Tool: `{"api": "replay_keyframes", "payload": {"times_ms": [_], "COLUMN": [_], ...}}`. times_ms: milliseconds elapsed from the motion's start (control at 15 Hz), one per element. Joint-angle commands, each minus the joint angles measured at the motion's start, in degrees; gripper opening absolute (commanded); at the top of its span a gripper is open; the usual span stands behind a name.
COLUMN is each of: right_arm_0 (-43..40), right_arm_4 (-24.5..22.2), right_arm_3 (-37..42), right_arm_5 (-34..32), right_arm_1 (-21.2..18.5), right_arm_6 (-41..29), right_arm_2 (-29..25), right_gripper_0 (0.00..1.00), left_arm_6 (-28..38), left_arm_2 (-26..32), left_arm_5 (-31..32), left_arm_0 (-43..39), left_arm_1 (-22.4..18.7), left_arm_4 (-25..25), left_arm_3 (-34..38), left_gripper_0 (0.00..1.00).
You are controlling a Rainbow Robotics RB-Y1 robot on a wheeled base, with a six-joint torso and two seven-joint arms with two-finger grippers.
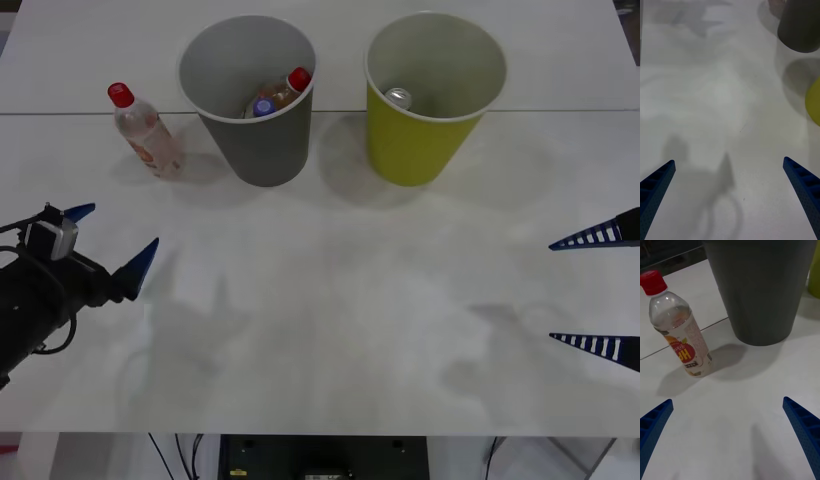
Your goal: Put the can into the green bin and the plastic bottle into the gray bin
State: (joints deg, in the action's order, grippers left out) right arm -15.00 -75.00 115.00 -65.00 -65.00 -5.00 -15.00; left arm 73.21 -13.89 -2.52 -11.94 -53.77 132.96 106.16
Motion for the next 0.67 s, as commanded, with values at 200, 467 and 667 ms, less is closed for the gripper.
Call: {"api": "replay_keyframes", "payload": {"times_ms": [200, 467, 667], "right_arm_0": [0.0, 0.0, 0.0], "right_arm_4": [0.0, 0.0, 0.0], "right_arm_3": [0.0, 0.0, 0.0], "right_arm_5": [0.0, 0.0, 0.0], "right_arm_1": [0.0, 0.0, 0.0], "right_arm_6": [0.0, 0.0, 0.0], "right_arm_2": [0.0, 0.0, 0.0], "right_gripper_0": [1.0, 1.0, 1.0], "left_arm_6": [0.0, -0.3, -0.7], "left_arm_2": [-0.3, -0.3, -0.3], "left_arm_5": [-4.9, -8.1, -9.9], "left_arm_0": [5.2, 10.4, 13.3], "left_arm_1": [7.2, 13.4, 15.6], "left_arm_4": [0.5, 0.5, 0.5], "left_arm_3": [-9.0, -16.7, -20.5], "left_gripper_0": [1.0, 1.0, 1.0]}}
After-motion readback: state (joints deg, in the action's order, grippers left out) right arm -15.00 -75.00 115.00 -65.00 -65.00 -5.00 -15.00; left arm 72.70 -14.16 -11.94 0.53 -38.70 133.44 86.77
